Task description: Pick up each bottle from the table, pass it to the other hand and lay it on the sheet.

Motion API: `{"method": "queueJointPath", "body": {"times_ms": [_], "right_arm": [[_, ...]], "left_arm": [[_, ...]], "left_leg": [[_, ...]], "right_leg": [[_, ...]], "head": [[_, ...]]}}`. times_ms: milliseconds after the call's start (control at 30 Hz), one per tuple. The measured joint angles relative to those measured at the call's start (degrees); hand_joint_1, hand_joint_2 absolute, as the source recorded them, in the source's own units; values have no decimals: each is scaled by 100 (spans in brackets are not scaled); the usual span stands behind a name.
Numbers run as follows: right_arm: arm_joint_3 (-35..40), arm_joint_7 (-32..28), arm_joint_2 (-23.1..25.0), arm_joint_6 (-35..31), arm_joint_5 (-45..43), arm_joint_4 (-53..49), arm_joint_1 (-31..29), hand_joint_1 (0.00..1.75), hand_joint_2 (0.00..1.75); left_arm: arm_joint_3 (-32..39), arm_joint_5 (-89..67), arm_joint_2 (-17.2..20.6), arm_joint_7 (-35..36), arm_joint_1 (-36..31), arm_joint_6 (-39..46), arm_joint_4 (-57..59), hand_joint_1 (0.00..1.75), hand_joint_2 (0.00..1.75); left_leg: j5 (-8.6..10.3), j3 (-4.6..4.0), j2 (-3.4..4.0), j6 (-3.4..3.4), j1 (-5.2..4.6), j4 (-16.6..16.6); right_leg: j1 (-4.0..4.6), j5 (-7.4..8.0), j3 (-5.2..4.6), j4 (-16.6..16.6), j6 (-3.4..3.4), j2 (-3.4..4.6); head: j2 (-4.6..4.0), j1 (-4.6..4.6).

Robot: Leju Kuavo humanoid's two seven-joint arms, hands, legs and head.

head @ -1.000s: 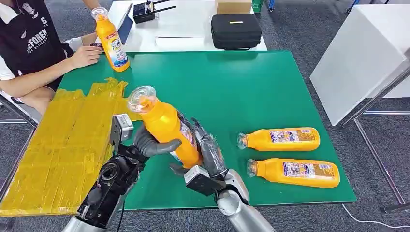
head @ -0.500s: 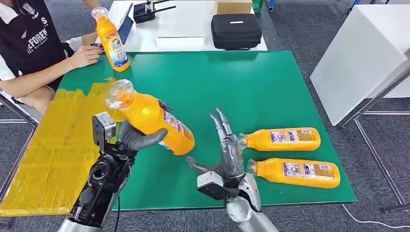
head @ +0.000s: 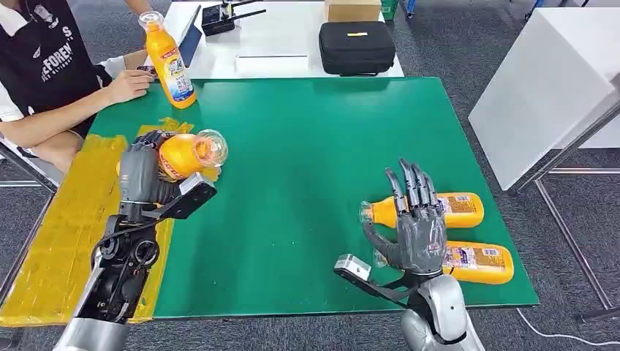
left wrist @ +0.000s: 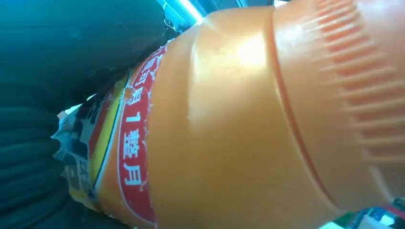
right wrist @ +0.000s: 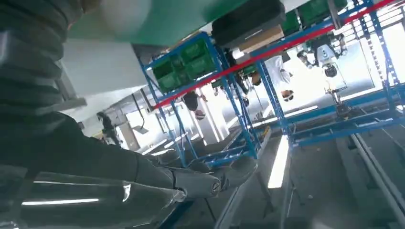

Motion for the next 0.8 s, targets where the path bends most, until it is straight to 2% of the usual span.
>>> {"method": "queueJointPath", "body": {"times_ms": [200,367,500,533,567,800], "right_arm": [[-39,57,-72,46,83,-79,3,0,175],[-85,354,-251,768,321,-96,-39,0,175],[-319,437,-407,1084,308,-85,-206,0,175],[-391,448,-456,1162,280,-66,-280,0,175],[-457,448,-492,1213,238,-46,-349,0,175],[-796,448,-710,1539,286,363,-828,0,175]], "left_arm": [[48,-75,33,46,-53,9,205,175,175],[171,-1188,210,877,-307,136,807,175,175],[380,-1821,391,1167,-567,332,1655,175,175],[413,-1947,419,1217,-636,334,1878,143,175],[439,-2042,446,1279,-700,337,2068,0,175],[531,-2776,531,2033,-1068,-9,3382,0,175]], "left_leg": [[-3,-1,1,-1,0,0],[-4,-2,1,-2,0,0],[2,0,4,0,0,0],[5,0,3,2,0,0],[5,-1,1,2,0,0],[4,-2,2,3,-4,0]], "right_leg": [[0,-3,-1,0,-1,0],[0,-3,0,0,1,0],[0,0,-1,0,-1,1],[0,1,0,0,-1,0],[0,1,0,0,-1,-1],[-3,2,3,1,1,0]], "head": [[0,2],[0,0],[0,2],[0,0],[0,0],[0,2]]}}
